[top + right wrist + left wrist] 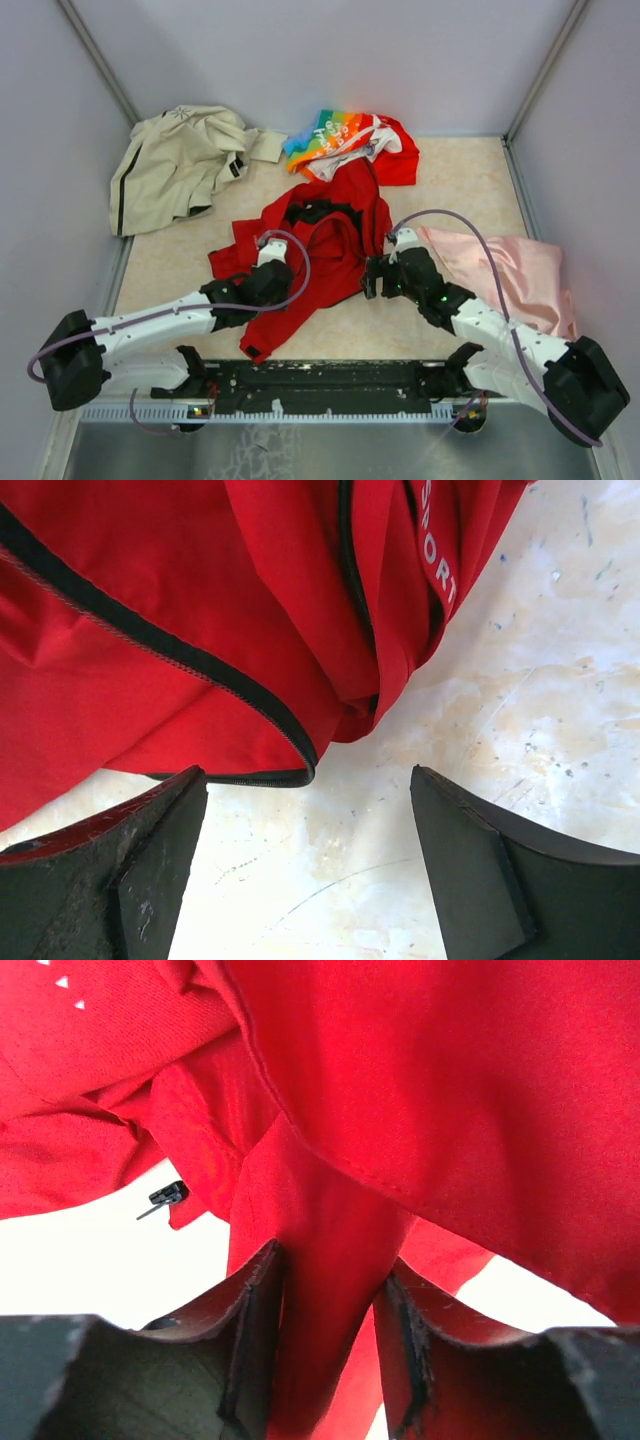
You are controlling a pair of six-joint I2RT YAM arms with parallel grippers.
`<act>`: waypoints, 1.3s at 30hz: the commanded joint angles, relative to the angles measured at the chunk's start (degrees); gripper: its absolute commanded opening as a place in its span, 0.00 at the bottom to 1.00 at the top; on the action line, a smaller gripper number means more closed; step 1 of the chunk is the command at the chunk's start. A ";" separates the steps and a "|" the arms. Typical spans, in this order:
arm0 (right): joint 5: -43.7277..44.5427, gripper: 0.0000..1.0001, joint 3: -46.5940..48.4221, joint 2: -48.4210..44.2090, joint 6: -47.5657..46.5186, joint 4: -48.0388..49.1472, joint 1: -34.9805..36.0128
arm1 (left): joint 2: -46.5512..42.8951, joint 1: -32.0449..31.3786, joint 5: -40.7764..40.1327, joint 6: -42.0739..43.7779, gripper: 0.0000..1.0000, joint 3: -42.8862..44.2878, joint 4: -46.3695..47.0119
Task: Zip up the jacket
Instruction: Place the jacket at the center of the board, then adjust the jacket at the center of the board.
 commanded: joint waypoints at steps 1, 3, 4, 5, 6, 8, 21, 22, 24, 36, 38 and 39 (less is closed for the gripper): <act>-1.14 0.83 -1.82 3.86 1.53 12.69 0.87 | -2.58 -0.34 -2.69 -0.40 0.41 -0.54 1.06; -1.56 0.83 -2.77 6.76 1.89 16.96 0.88 | -3.68 -0.34 -3.32 -0.44 0.31 -0.90 1.21; -1.76 0.83 -3.03 8.39 2.10 19.08 0.87 | -4.29 -0.34 -3.75 -0.49 0.27 -1.06 1.21; -1.88 0.83 -3.32 10.00 2.29 21.00 0.87 | -4.82 -0.27 -4.38 -0.47 0.24 -1.16 1.26; -1.83 0.83 -3.54 11.34 2.45 23.27 0.92 | -5.39 -0.25 -4.90 -0.46 0.21 -1.18 1.22; -1.34 0.82 -4.16 13.87 2.87 27.62 0.93 | -6.59 -0.25 -5.85 -0.23 0.15 -1.03 1.26; -1.42 0.32 -2.21 20.05 2.15 35.51 0.88 | -12.81 -0.17 -14.13 3.74 0.00 4.80 -1.64; -0.88 0.25 -1.80 19.16 2.05 33.57 0.87 | -13.11 -0.12 -15.25 3.95 0.00 5.56 -2.30; 0.52 0.12 -0.60 15.99 1.12 28.06 0.87 | -13.76 0.00 -17.78 4.08 0.00 7.28 -4.04; 12.08 0.00 17.34 -3.19 -6.60 -10.38 0.88 | -16.95 5.37 -22.84 10.49 0.00 15.51 -1.86; 13.23 0.00 21.17 -4.09 -7.91 -14.10 0.87 | -17.16 6.72 -22.99 11.65 0.00 17.49 -1.85; 13.91 0.00 23.21 -4.34 -8.63 -15.80 0.87 | -17.20 7.50 -22.93 12.28 0.00 18.33 -1.81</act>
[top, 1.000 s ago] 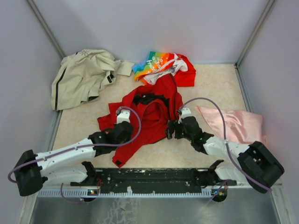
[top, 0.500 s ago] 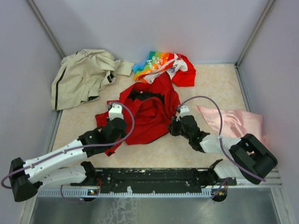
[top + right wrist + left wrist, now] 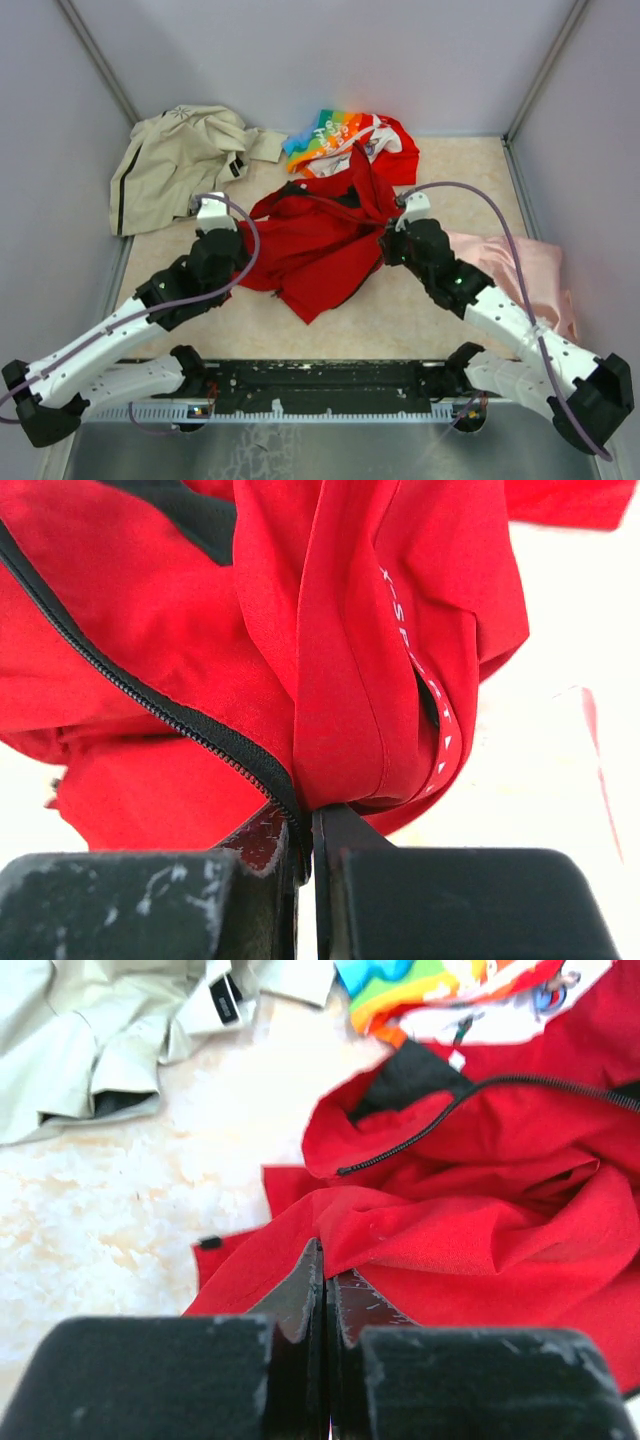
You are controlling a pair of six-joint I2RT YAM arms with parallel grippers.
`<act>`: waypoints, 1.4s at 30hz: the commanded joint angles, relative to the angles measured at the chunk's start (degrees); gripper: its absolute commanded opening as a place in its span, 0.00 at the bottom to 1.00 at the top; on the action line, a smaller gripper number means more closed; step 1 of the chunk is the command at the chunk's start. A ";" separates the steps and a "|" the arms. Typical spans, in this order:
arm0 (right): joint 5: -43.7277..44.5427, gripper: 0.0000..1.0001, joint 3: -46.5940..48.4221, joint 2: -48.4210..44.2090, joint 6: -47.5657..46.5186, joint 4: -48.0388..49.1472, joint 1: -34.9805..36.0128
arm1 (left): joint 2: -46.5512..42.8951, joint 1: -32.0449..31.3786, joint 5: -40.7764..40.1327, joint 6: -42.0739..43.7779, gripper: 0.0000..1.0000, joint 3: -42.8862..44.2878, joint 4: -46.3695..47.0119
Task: Zip up the jacket
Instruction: Adjust the jacket at the center of the board.
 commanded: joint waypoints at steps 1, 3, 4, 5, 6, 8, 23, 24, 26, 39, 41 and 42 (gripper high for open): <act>6.27 0.00 10.87 -2.83 -5.24 -10.99 0.54 | -1.39 2.95 -2.22 4.24 0.00 5.39 1.80; 6.59 0.00 15.55 -2.44 -6.79 -14.91 0.57 | -1.50 4.50 -2.21 5.18 0.00 6.67 1.89; 6.60 0.00 17.93 -1.88 -7.53 -16.62 0.55 | -1.45 5.30 -2.27 5.54 0.00 7.11 1.92; 6.30 0.00 21.04 -1.18 -8.15 -17.96 0.54 | -1.41 6.24 -2.49 5.86 0.00 7.31 1.96; 5.58 0.00 22.40 -0.29 -8.70 -19.25 0.54 | -1.22 7.00 -2.85 6.03 0.00 7.39 1.96; 4.17 0.00 26.02 1.78 -9.45 -20.81 0.54 | -0.52 8.46 -4.49 6.18 0.00 7.02 1.65; -9.59 0.08 20.64 22.78 -5.33 -3.82 3.36 | 13.13 20.64 -8.58 -3.18 0.05 -3.12 3.16; -10.24 0.09 20.57 24.15 -5.02 -2.69 3.54 | 13.77 21.63 -8.45 -3.64 0.05 -4.10 3.88; -11.02 0.12 21.05 27.05 -4.52 -1.02 3.91 | 14.80 23.69 -8.11 -3.50 0.07 -6.29 6.64; -12.61 0.47 15.95 20.25 -2.79 1.19 5.43 | 13.67 25.62 9.46 -1.85 0.65 -7.18 7.50; -12.51 0.51 13.87 17.18 -2.20 0.93 5.39 | 12.65 25.00 15.30 -0.69 0.69 -6.92 7.71; -12.24 0.51 12.74 15.44 -1.95 0.61 5.38 | 12.28 24.60 17.52 -0.60 0.71 -6.62 7.59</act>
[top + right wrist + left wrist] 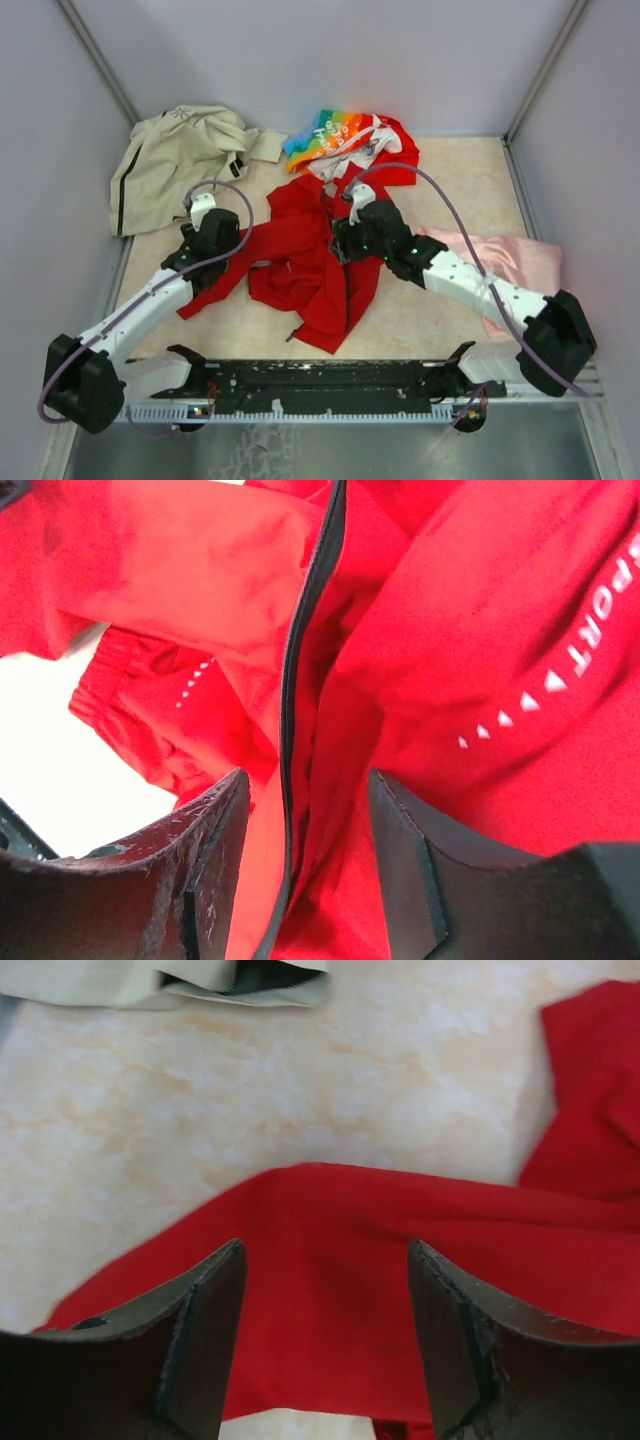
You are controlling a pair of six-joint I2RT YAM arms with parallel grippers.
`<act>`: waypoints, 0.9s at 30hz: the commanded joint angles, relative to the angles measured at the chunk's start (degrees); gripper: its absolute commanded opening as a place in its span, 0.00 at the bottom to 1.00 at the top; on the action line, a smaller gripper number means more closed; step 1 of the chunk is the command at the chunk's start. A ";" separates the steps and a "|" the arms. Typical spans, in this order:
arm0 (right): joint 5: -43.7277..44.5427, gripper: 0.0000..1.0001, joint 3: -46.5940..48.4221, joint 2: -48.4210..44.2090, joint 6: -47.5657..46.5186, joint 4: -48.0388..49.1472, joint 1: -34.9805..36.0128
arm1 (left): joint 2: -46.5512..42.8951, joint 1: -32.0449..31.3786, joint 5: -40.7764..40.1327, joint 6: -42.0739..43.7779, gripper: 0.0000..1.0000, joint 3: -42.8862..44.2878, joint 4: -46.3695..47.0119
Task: Zip up the jacket
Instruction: Adjust the jacket at the center of the board.
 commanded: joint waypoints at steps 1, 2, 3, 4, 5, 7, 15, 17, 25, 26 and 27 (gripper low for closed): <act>0.46 0.52 -3.30 -8.83 1.53 1.72 0.59 | -2.87 -1.69 14.33 1.52 0.72 1.96 0.83; 0.79 0.54 -4.17 -10.45 1.76 1.28 0.58 | -3.32 -2.89 15.85 1.58 0.73 2.26 0.53; 1.11 0.55 -5.04 -12.22 2.06 0.70 0.59 | -3.97 -3.81 16.59 1.67 0.74 2.50 0.14; 1.40 0.56 -5.73 -13.84 2.33 0.15 0.57 | -4.61 -4.73 17.16 1.66 0.75 2.76 -0.36; 1.84 0.57 -6.48 -15.31 2.55 -0.46 0.57 | -5.24 -5.69 17.84 1.68 0.76 3.08 -0.87; 3.15 0.60 -8.08 -18.27 3.04 -1.78 0.57 | -6.77 -8.00 19.79 1.54 0.77 3.35 -1.20; 11.01 0.68 -13.80 -24.86 4.35 -5.53 0.61 | -9.25 -19.30 25.43 -0.18 0.78 0.18 2.03; 11.80 0.70 -15.28 -25.34 4.79 -4.87 0.57 | -8.37 -20.83 28.33 -0.73 0.78 -1.41 4.23; 9.25 0.72 -21.05 -20.27 7.52 2.78 0.57 | -2.81 -24.05 38.09 -3.04 0.79 -4.71 13.57; 9.05 0.73 -21.54 -19.44 7.74 3.91 0.57 | -2.61 -24.18 38.85 -3.40 0.79 -5.17 14.99; 8.62 0.73 -21.92 -18.68 7.85 4.81 0.58 | -2.36 -24.27 39.82 -3.77 0.79 -5.65 16.60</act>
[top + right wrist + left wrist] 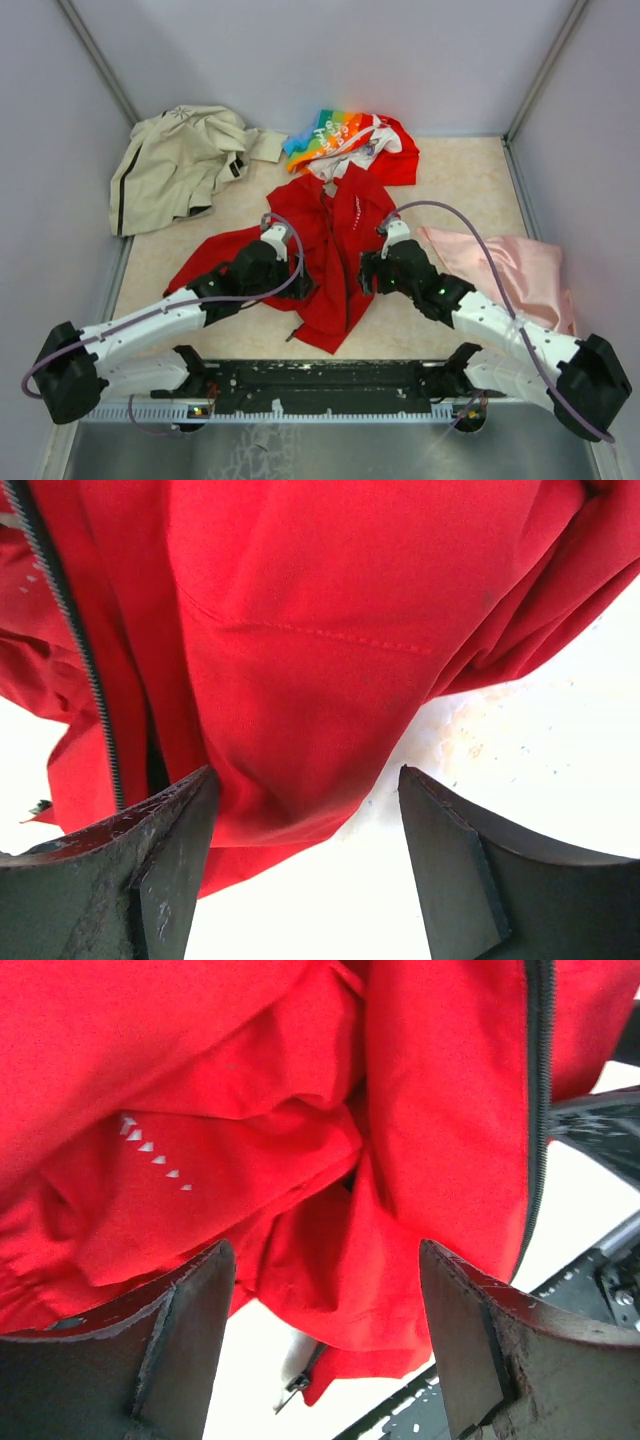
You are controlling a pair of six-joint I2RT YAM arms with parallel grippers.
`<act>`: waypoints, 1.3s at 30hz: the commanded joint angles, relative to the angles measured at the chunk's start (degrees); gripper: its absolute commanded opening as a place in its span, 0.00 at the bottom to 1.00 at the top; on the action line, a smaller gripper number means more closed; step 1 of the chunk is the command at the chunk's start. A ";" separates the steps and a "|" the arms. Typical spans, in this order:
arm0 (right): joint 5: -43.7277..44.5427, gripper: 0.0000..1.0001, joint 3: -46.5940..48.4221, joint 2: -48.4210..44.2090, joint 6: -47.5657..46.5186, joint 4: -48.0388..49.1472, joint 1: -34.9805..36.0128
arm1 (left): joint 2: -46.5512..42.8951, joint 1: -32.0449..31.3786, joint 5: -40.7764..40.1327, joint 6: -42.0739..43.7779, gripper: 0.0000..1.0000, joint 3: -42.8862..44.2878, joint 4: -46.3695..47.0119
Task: Zip up the jacket
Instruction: Adjust the jacket at the center of the board.
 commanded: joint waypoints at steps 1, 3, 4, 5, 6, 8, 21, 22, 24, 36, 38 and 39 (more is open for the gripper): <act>-1.02 0.73 -1.48 3.02 1.82 7.83 0.51 | 0.73 -0.85 6.58 -2.31 0.79 -1.39 9.26; -2.01 0.73 -1.88 4.12 1.84 9.55 0.48 | 2.15 -0.95 7.10 -2.68 0.79 -1.48 10.41; -2.39 0.73 -2.07 4.48 1.91 10.24 0.44 | 3.04 -1.00 7.05 -2.77 0.79 -1.36 10.61; -2.63 0.72 -2.20 4.79 2.00 10.79 0.48 | 3.87 -1.00 6.92 -2.97 0.80 -1.36 10.82; -2.94 0.72 -2.42 5.11 2.08 11.39 0.48 | 4.60 -1.06 6.77 -3.17 0.80 -1.50 11.34; -3.75 0.71 -2.94 5.58 2.18 12.61 0.49 | 5.81 -1.08 6.95 -4.29 0.80 -2.22 13.64; -6.76 0.60 -4.05 6.99 2.57 16.40 0.48 | 15.08 -1.92 12.74 -8.97 0.78 -1.81 23.50; -7.22 0.60 -4.17 7.10 2.62 16.76 0.49 | 16.11 -2.03 12.97 -9.01 0.77 -1.37 23.78; -8.31 0.57 -4.32 7.26 2.76 17.26 0.48 | 18.01 -2.22 13.32 -8.96 0.73 -0.31 24.05; -3.35 0.22 -1.41 3.59 0.46 11.69 0.40 | 10.53 -2.15 -0.31 -5.49 0.00 -1.41 19.04; -1.40 0.12 0.52 3.27 -0.58 9.23 0.32 | 7.51 -2.04 -5.27 -4.93 0.00 -1.50 16.16; -0.56 0.07 1.74 3.17 -1.15 8.01 0.12 | 5.87 -1.98 -7.76 -4.32 0.00 -1.34 14.46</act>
